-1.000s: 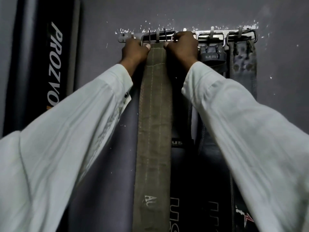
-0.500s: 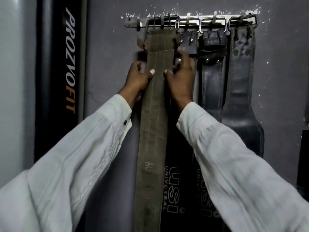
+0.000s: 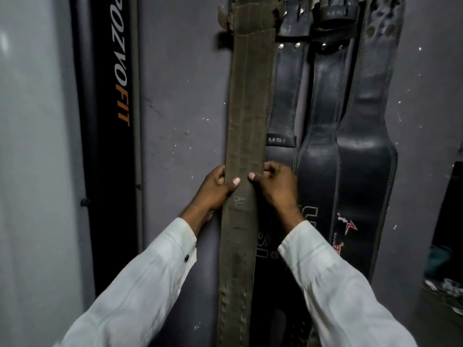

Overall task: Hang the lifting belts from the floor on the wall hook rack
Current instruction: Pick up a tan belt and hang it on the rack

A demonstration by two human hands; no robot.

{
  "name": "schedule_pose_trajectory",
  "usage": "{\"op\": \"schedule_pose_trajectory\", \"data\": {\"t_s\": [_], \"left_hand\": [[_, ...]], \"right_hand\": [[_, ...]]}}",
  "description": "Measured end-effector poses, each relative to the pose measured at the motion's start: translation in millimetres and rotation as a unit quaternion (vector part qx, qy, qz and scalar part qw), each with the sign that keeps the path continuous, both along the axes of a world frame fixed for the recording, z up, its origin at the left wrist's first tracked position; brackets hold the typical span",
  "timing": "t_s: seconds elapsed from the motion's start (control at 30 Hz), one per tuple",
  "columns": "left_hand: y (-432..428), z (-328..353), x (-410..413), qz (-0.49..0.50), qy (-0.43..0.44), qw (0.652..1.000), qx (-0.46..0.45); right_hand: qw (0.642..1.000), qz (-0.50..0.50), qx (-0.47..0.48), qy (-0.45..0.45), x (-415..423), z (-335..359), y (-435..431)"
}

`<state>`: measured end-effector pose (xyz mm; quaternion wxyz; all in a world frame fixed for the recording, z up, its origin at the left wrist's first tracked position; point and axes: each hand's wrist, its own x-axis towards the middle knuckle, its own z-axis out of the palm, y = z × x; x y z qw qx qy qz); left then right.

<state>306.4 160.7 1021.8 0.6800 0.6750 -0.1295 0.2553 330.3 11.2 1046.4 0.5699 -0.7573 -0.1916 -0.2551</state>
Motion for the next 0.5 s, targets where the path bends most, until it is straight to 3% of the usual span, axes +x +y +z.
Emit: {"op": "schedule_pose_trajectory", "data": {"t_s": [0.27,0.5], "left_hand": [[-4,-90,-10,0.045,0.083,0.996,0.002],[-11,-172,-36,0.187,0.184,0.965,0.025]], "right_hand": [[0.997,-0.004,-0.029,0.076,-18,-84,-7],[0.979,-0.043,-0.082,0.183,-44,-163,-12]]}}
